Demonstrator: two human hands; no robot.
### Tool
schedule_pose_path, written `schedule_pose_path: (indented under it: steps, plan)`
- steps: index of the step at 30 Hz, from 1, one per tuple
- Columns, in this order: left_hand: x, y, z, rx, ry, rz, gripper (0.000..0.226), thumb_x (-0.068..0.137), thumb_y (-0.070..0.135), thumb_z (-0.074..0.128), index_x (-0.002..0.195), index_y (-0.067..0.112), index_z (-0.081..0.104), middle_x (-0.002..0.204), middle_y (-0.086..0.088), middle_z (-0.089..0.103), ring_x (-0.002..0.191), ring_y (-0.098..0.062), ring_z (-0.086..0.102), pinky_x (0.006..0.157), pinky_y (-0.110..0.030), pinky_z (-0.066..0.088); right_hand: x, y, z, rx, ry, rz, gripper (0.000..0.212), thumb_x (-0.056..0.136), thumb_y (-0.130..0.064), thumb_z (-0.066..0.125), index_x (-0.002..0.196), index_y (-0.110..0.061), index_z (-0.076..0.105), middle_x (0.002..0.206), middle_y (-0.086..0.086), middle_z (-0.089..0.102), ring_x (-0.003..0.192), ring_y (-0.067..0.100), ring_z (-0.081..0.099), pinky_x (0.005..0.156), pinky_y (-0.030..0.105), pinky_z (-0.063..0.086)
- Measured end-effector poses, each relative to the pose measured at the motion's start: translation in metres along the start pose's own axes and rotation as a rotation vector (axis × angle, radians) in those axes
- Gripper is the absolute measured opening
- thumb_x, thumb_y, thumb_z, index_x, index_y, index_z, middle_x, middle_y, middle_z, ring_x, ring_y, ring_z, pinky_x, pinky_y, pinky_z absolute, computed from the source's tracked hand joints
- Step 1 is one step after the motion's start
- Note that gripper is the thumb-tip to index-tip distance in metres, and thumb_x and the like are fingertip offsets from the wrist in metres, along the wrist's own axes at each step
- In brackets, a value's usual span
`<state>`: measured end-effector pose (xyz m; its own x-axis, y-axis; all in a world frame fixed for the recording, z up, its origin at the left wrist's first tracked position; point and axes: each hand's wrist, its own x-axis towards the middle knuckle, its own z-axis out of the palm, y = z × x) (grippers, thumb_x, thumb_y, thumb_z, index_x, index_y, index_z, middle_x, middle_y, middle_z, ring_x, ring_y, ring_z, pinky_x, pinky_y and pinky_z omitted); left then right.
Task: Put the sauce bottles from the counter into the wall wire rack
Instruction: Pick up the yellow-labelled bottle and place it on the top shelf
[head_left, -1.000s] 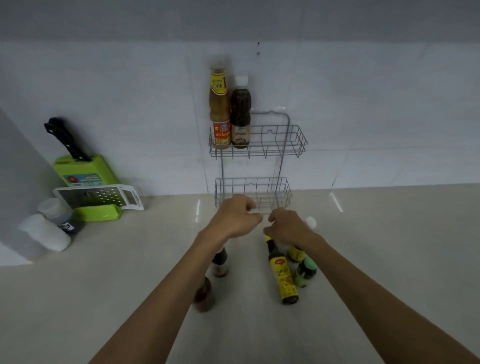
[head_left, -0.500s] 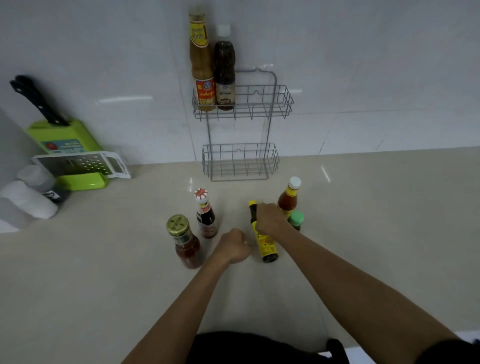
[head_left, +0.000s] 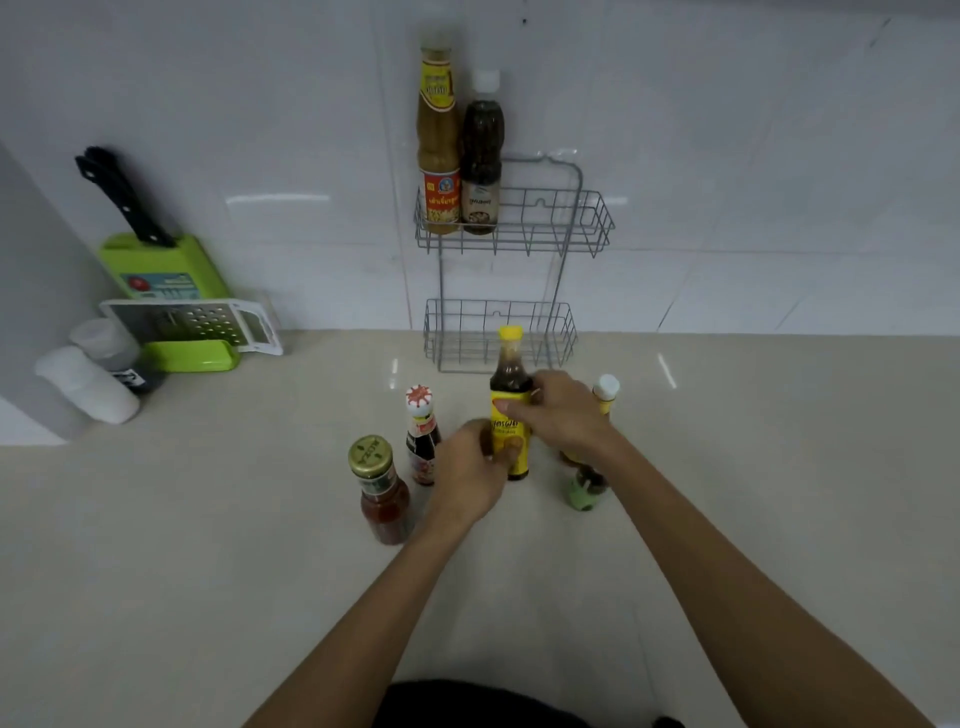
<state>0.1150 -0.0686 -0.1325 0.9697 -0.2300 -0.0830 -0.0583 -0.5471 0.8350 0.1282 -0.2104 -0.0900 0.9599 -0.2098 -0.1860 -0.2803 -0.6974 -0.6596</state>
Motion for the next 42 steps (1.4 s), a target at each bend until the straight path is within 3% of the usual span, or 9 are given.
schedule_pose_path:
  steps: [2, 7, 14, 19, 22, 24, 26, 30, 42]
  plan:
    - [0.013, 0.032, -0.02, -0.036, 0.037, 0.105, 0.028, 0.086, 0.024, 0.071, 0.112, 0.016, 0.068, 0.103, 0.005, 0.074, 0.092, -0.009, 0.068, 0.082, -0.02, 0.052, -0.001, -0.02, -0.031, 0.116, 0.1, -0.091, 0.037, 0.081, -0.046, 0.072, 0.102, -0.017, 0.068, 0.092, 0.0, 0.07, 0.087, 0.017, 0.067, 0.076, 0.036, 0.056]
    - [0.05, 0.103, -0.07, -0.022, 0.088, 0.293, 0.032, 0.083, 0.024, 0.074, 0.115, 0.022, 0.069, 0.099, 0.011, 0.072, 0.084, -0.001, 0.062, 0.066, 0.003, 0.039, 0.006, -0.064, -0.092, 0.245, 0.258, -0.215, 0.056, 0.081, -0.055, 0.068, 0.125, -0.021, 0.059, 0.105, -0.001, 0.074, 0.093, 0.017, 0.07, 0.083, 0.038, 0.057]
    - [0.099, 0.149, -0.108, -0.024, 0.127, 0.447, 0.038, 0.082, 0.011, 0.076, 0.118, 0.014, 0.067, 0.103, 0.001, 0.074, 0.08, -0.002, 0.061, 0.062, 0.008, 0.04, 0.047, -0.1, -0.126, 0.121, 0.327, -0.291, 0.037, 0.085, -0.04, 0.071, 0.113, -0.017, 0.06, 0.097, -0.001, 0.072, 0.082, 0.017, 0.07, 0.08, 0.04, 0.057]
    - [0.146, 0.157, -0.121, 0.266, 0.18, 0.493, 0.015, 0.085, 0.007, 0.07, 0.099, 0.011, 0.066, 0.078, 0.004, 0.068, 0.069, -0.003, 0.058, 0.06, 0.001, 0.041, 0.089, -0.115, -0.139, 0.106, 0.409, -0.307, 0.042, 0.088, -0.035, 0.068, 0.119, -0.011, 0.056, 0.11, 0.006, 0.069, 0.095, 0.022, 0.067, 0.08, 0.033, 0.053]
    - [0.174, 0.151, -0.117, 0.095, 0.239, 0.397, 0.02, 0.092, -0.005, 0.048, 0.079, 0.011, 0.047, 0.053, 0.003, 0.047, 0.046, -0.006, 0.043, 0.044, -0.013, 0.039, 0.115, -0.114, -0.139, 0.119, 0.429, -0.271, 0.041, 0.092, -0.034, 0.065, 0.121, -0.007, 0.054, 0.114, 0.011, 0.069, 0.101, 0.027, 0.066, 0.077, 0.03, 0.048]
    - [0.187, 0.145, -0.111, 0.329, 0.206, 0.444, 0.008, 0.091, 0.001, 0.053, 0.089, 0.007, 0.057, 0.07, 0.0, 0.056, 0.059, -0.009, 0.049, 0.05, -0.007, 0.036, 0.131, -0.114, -0.136, 0.099, 0.422, -0.251, 0.041, 0.093, -0.031, 0.064, 0.122, -0.005, 0.052, 0.116, 0.013, 0.068, 0.104, 0.029, 0.065, 0.076, 0.028, 0.044]
    - [0.199, 0.141, -0.102, 0.342, 0.224, 0.409, 0.013, 0.088, 0.006, 0.059, 0.1, 0.003, 0.064, 0.087, -0.003, 0.063, 0.076, -0.016, 0.058, 0.057, -0.008, 0.039, 0.145, -0.111, -0.132, 0.079, 0.399, -0.232, 0.041, 0.093, -0.029, 0.064, 0.124, -0.003, 0.051, 0.118, 0.014, 0.067, 0.107, 0.031, 0.064, 0.077, 0.028, 0.044]
    - [0.206, 0.133, -0.092, 0.269, 0.203, 0.35, 0.016, 0.086, 0.003, 0.057, 0.101, 0.004, 0.064, 0.094, -0.012, 0.068, 0.086, -0.028, 0.064, 0.063, -0.026, 0.043, 0.168, -0.104, -0.12, 0.036, 0.366, -0.196, 0.04, 0.092, -0.028, 0.066, 0.12, -0.002, 0.054, 0.117, 0.015, 0.067, 0.108, 0.031, 0.063, 0.077, 0.025, 0.041]
    - [0.218, 0.12, -0.085, 0.27, 0.238, 0.368, 0.035, 0.088, 0.005, 0.056, 0.123, 0.008, 0.058, 0.11, -0.011, 0.065, 0.097, -0.026, 0.063, 0.075, -0.024, 0.047, 0.191, -0.095, -0.114, 0.05, 0.339, -0.192, 0.038, 0.096, -0.024, 0.061, 0.126, -0.003, 0.052, 0.122, 0.012, 0.066, 0.109, 0.027, 0.064, 0.076, 0.022, 0.039]
